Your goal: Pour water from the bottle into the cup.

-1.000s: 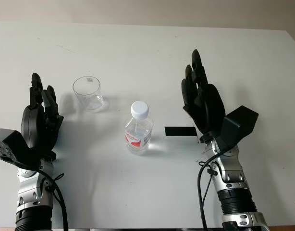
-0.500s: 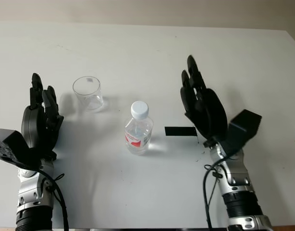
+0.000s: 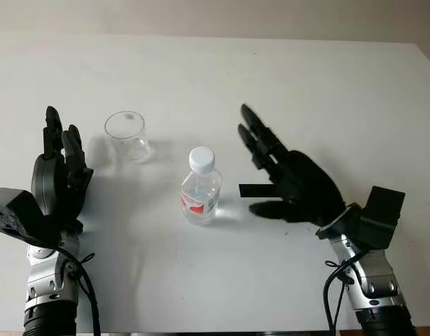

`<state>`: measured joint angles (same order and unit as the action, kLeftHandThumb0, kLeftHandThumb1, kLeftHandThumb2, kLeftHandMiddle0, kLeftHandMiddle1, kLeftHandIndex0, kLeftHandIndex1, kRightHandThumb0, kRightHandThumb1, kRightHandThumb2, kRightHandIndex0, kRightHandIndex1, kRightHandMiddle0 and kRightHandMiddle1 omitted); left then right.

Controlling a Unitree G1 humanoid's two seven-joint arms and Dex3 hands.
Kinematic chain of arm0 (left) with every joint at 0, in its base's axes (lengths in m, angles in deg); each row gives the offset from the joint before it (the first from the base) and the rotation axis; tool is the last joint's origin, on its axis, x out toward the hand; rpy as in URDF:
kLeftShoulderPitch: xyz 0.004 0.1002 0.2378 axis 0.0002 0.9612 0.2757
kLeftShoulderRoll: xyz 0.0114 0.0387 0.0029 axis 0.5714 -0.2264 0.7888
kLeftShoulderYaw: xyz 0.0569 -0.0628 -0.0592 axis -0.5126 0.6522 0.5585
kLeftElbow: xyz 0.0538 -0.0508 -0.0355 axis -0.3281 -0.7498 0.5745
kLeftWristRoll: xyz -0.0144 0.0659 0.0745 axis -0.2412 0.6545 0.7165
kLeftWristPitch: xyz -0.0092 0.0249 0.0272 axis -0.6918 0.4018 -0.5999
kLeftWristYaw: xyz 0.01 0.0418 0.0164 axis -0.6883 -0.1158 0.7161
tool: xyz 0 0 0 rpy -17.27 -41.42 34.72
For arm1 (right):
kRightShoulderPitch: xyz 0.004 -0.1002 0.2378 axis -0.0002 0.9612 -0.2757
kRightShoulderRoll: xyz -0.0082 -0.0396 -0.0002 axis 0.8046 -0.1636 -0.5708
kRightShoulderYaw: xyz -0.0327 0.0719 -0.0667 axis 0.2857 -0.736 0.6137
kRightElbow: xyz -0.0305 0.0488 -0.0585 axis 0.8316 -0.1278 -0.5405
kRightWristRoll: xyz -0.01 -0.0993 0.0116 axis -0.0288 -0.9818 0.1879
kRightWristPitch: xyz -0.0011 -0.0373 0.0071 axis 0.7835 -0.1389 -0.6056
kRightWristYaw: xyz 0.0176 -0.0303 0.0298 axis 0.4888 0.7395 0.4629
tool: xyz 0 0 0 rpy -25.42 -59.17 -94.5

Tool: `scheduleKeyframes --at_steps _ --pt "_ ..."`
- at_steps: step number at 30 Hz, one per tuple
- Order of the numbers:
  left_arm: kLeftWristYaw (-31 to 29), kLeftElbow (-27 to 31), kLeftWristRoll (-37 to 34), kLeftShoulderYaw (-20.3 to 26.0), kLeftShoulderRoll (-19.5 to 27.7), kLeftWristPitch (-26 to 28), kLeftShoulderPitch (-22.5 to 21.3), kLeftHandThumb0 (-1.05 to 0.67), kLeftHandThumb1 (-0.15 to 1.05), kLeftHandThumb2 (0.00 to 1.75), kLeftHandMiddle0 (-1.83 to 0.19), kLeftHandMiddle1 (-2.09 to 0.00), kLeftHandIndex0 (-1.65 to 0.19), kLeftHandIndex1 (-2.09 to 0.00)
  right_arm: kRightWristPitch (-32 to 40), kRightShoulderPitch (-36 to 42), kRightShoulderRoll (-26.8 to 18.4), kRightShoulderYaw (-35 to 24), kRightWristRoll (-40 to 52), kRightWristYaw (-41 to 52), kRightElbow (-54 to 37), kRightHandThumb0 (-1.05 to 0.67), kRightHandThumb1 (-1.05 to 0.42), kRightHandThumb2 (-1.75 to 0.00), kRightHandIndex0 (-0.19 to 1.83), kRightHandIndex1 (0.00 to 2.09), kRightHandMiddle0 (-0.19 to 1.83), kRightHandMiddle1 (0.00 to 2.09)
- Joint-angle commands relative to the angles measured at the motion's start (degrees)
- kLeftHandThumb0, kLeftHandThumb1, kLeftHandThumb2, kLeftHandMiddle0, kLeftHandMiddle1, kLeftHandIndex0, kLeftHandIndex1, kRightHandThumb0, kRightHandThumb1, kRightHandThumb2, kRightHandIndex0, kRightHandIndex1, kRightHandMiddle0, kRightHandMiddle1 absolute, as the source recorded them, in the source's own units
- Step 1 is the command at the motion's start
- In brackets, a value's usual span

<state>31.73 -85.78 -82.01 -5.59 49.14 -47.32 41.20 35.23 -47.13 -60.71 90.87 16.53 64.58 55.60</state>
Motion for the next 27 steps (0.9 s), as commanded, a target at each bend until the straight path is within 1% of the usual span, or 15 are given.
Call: scheduleKeyframes --at_steps 1,3,8,13,16,20,25,27 --pt "0.2 1.0 0.4 -0.2 0.0 -0.1 0.1 -0.7 1.05 0.77 0.1 -0.06 0.17 -0.04 1.5 0.8 0.6 1.0 -0.4 -0.8 -1.5 -0.95 -0.82 -0.04 -0.19 0.0 -0.19 0.0" --pt "0.2 1.0 0.2 -0.2 -0.1 0.0 0.0 -0.7 1.05 0.77 0.1 -0.06 0.17 -0.04 2.1 0.3 1.2 2.0 -1.0 -1.3 -0.9 -0.94 -0.81 -0.04 -0.19 0.0 -0.19 0.0" --pt "-0.1 1.1 0.0 -0.1 0.1 -0.1 0.1 -0.7 1.05 0.77 0.1 -0.06 0.17 -0.04 1.0 -2.8 3.9 5.0 -3.1 -1.6 5.7 -0.97 -0.85 -0.06 -0.19 0.0 -0.19 0.0" --pt "0.3 1.6 0.3 -0.3 0.1 0.2 0.1 -0.7 1.05 0.78 0.1 -0.05 0.17 -0.04 -2.5 -6.8 7.9 6.5 -2.2 1.2 15.2 -0.96 -0.87 -0.06 -0.19 0.0 -0.19 0.0" --pt "0.2 1.8 0.1 -0.3 0.1 0.6 0.2 -0.7 1.05 0.77 0.1 -0.05 0.17 -0.04 -4.7 -8.8 9.6 7.2 -2.6 2.4 19.1 -0.98 -0.86 -0.06 -0.19 0.0 -0.19 0.0" --pt "0.4 1.7 0.4 -0.3 0.0 0.2 0.2 -0.7 1.05 0.77 0.1 -0.05 0.17 -0.04 -5.7 -10.3 10.8 7.6 -2.0 4.8 20.8 -0.98 -0.82 -0.04 -0.19 0.0 -0.19 0.0" --pt "0.6 1.2 0.2 -0.1 -0.2 -0.2 0.1 -0.71 1.05 0.76 0.1 -0.05 0.17 -0.05 -5.5 -11.0 10.9 8.0 -2.0 6.6 20.1 -1.0 -0.78 -0.04 -0.19 0.0 -0.19 0.0" --pt "0.8 1.2 0.1 -0.1 -0.3 -0.1 0.0 -0.71 1.05 0.76 0.1 -0.05 0.17 -0.05 -5.6 -11.0 10.7 8.0 -1.9 7.2 19.5 -0.99 -0.77 -0.04 -0.19 0.0 -0.19 0.0"
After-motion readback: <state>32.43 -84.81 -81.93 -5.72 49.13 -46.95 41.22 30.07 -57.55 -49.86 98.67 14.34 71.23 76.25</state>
